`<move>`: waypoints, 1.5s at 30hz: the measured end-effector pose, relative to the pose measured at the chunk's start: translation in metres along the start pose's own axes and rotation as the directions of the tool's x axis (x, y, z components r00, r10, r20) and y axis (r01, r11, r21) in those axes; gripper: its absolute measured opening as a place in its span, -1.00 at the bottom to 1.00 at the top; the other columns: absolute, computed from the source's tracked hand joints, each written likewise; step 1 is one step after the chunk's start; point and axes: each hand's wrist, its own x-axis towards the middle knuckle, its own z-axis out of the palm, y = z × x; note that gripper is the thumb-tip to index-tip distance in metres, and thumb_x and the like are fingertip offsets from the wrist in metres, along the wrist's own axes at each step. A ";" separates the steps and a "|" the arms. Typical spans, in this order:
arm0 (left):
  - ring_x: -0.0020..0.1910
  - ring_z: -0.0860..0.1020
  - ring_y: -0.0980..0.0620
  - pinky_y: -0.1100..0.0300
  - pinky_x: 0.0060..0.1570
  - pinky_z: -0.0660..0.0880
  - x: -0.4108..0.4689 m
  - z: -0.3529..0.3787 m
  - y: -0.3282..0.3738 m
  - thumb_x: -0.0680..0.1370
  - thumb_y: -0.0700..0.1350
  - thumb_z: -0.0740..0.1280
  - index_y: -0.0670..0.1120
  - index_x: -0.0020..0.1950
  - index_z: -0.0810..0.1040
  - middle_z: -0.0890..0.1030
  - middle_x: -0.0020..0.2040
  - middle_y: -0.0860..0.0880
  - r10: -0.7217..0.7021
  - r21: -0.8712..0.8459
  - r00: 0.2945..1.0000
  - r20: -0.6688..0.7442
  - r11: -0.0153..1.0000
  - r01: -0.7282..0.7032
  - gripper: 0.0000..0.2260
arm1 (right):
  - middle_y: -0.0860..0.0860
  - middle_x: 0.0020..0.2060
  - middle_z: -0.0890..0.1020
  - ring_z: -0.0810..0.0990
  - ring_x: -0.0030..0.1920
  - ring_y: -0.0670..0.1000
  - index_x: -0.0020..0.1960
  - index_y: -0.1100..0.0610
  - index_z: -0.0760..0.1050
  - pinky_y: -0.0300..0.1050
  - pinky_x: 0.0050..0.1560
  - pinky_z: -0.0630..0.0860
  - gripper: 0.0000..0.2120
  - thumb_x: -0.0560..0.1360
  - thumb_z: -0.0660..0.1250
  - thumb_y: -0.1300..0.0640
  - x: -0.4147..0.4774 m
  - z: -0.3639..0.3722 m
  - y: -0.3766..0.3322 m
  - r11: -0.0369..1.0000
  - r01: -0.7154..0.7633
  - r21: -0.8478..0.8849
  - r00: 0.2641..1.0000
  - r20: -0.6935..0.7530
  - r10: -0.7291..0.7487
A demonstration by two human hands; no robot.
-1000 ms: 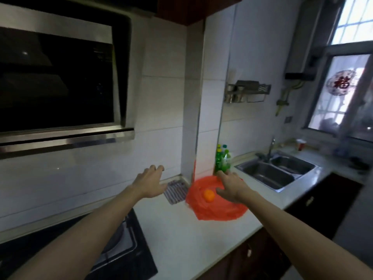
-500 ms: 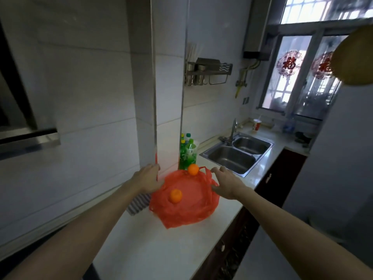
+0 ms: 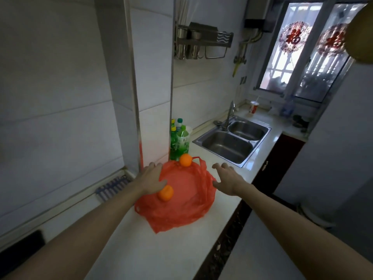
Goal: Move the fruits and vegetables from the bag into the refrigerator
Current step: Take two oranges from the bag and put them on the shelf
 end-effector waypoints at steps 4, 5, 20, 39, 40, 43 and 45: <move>0.20 0.46 -0.13 0.05 0.14 0.44 0.023 0.018 -0.017 0.51 0.13 0.30 -0.09 0.33 0.32 0.40 0.21 -0.15 -0.034 -0.014 0.999 0.016 0.999 0.034 -0.51 | 0.15 0.35 0.34 0.35 0.34 0.20 0.48 0.02 0.13 0.15 0.26 0.45 -0.39 0.51 0.29 -0.03 0.043 0.014 0.008 1.000 0.021 0.018 0.999 0.039 -0.022; 0.21 0.45 -0.13 0.04 0.16 0.44 0.030 0.022 -0.021 0.50 0.14 0.29 -0.10 0.34 0.31 0.40 0.22 -0.15 -0.047 -0.013 0.999 0.025 0.999 0.047 -0.50 | 0.15 0.36 0.33 0.34 0.36 0.20 0.49 0.02 0.12 0.16 0.27 0.43 -0.38 0.51 0.28 -0.01 0.055 0.017 0.009 0.999 0.028 0.023 0.998 0.048 -0.029; 0.30 0.39 -0.10 0.09 0.29 0.32 0.128 0.115 -0.054 0.37 0.31 -0.01 -0.10 0.47 0.23 0.38 0.31 -0.13 -0.057 0.105 0.993 0.106 0.993 0.046 -0.23 | 0.18 0.38 0.32 0.34 0.35 0.21 0.51 0.03 0.13 0.18 0.30 0.40 -0.38 0.52 0.29 0.02 0.255 0.075 0.048 0.978 0.166 0.127 0.953 0.235 -0.192; 0.27 0.42 -0.08 0.10 0.31 0.35 0.164 0.181 -0.077 0.44 0.24 0.24 -0.01 0.36 0.39 0.42 0.29 -0.09 -0.139 -0.028 0.955 0.262 0.988 0.152 -0.44 | 0.19 0.43 0.23 0.24 0.37 0.29 0.47 0.10 0.17 0.22 0.20 0.42 -0.31 0.44 0.40 0.06 0.364 0.152 0.029 0.953 0.278 0.120 0.940 0.170 -0.295; 0.23 0.44 -0.07 0.14 0.28 0.34 0.165 0.178 -0.075 0.46 0.19 0.26 -0.03 0.32 0.43 0.45 0.24 -0.09 -0.112 -0.041 0.964 0.240 0.991 0.125 -0.50 | 0.19 0.42 0.24 0.24 0.36 0.30 0.48 0.10 0.17 0.23 0.18 0.42 -0.30 0.44 0.41 0.05 0.368 0.155 0.029 0.956 0.267 0.122 0.942 0.178 -0.286; 0.21 0.45 -0.06 0.18 0.26 0.30 0.169 0.177 -0.071 0.52 0.10 0.29 -0.04 0.26 0.47 0.48 0.19 -0.08 -0.049 -0.054 0.983 0.177 0.997 0.060 -0.63 | 0.18 0.43 0.22 0.23 0.36 0.30 0.50 0.07 0.11 0.25 0.19 0.41 -0.26 0.43 0.40 0.03 0.376 0.162 0.029 0.959 0.259 0.119 0.937 0.210 -0.279; 0.24 0.42 -0.06 0.19 0.28 0.26 0.169 0.179 -0.069 0.54 0.09 0.27 -0.04 0.28 0.46 0.47 0.21 -0.08 -0.032 -0.061 0.986 0.166 0.997 0.042 -0.64 | 0.18 0.43 0.22 0.22 0.36 0.30 0.50 0.07 0.11 0.24 0.21 0.40 -0.25 0.43 0.41 0.04 0.378 0.164 0.028 0.956 0.270 0.116 0.934 0.210 -0.289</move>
